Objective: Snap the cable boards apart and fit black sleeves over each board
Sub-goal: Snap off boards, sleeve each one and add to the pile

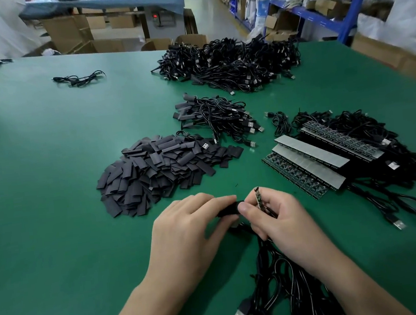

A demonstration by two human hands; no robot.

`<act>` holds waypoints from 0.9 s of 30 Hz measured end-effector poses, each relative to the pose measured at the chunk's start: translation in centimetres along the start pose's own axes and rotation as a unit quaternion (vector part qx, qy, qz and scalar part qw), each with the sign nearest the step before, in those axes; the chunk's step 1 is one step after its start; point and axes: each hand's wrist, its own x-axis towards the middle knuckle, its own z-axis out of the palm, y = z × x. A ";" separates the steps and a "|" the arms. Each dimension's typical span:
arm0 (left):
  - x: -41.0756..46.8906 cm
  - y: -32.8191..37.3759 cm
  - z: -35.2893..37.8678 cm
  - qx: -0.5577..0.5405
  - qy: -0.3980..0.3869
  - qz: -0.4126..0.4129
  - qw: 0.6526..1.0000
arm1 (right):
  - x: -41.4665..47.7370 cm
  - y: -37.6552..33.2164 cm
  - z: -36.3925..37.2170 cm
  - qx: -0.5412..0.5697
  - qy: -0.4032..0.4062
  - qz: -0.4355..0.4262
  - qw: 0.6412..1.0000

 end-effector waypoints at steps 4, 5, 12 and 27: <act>-0.1 -1.0 -0.1 -0.100 -0.005 -0.096 0.990 | -0.2 -0.4 -0.2 0.016 -0.020 0.003 1.000; -0.1 -1.3 -0.1 -0.120 -0.004 -0.115 0.986 | -0.3 -0.5 -0.2 0.020 -0.027 0.006 0.999; -0.1 -2.6 -0.3 -0.207 0.007 -0.189 0.960 | 0.0 -0.8 -0.4 0.051 -0.066 0.009 0.997; -0.1 -2.9 0.0 -0.222 -0.038 -0.156 0.962 | 0.0 -0.3 -0.4 0.066 -0.012 -0.008 0.998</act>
